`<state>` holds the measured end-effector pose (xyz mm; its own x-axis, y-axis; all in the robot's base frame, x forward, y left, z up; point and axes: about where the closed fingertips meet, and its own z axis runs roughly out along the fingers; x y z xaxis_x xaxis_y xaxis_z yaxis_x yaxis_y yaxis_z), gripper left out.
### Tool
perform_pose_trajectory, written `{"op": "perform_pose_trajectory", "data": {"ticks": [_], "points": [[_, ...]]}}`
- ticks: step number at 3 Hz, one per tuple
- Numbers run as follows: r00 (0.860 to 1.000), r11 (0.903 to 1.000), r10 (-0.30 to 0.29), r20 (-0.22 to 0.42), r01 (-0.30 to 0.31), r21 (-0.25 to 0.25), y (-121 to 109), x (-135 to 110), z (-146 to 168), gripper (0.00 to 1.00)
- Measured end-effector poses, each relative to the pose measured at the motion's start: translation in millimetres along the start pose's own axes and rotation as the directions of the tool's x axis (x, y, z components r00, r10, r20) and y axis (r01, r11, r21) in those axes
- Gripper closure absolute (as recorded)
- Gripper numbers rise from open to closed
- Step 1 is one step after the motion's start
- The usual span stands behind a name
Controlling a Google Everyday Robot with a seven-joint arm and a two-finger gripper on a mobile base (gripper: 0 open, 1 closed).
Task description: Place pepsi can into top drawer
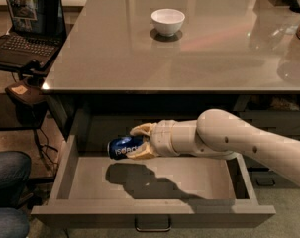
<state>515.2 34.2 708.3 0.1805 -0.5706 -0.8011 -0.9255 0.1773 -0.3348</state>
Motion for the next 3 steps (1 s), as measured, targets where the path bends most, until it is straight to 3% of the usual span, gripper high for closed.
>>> {"op": "perform_pose_trajectory", "data": {"ticks": [1, 2, 3], "points": [[0.999, 0.9992, -0.018, -0.05, 0.02, 0.034, 0, 19, 1, 1.0], [0.997, 0.9937, 0.009, -0.082, 0.0, 0.112, -5, 38, -9, 1.0], [0.996, 0.9925, 0.01, -0.085, 0.0, 0.122, -8, 39, -10, 1.0]]}}
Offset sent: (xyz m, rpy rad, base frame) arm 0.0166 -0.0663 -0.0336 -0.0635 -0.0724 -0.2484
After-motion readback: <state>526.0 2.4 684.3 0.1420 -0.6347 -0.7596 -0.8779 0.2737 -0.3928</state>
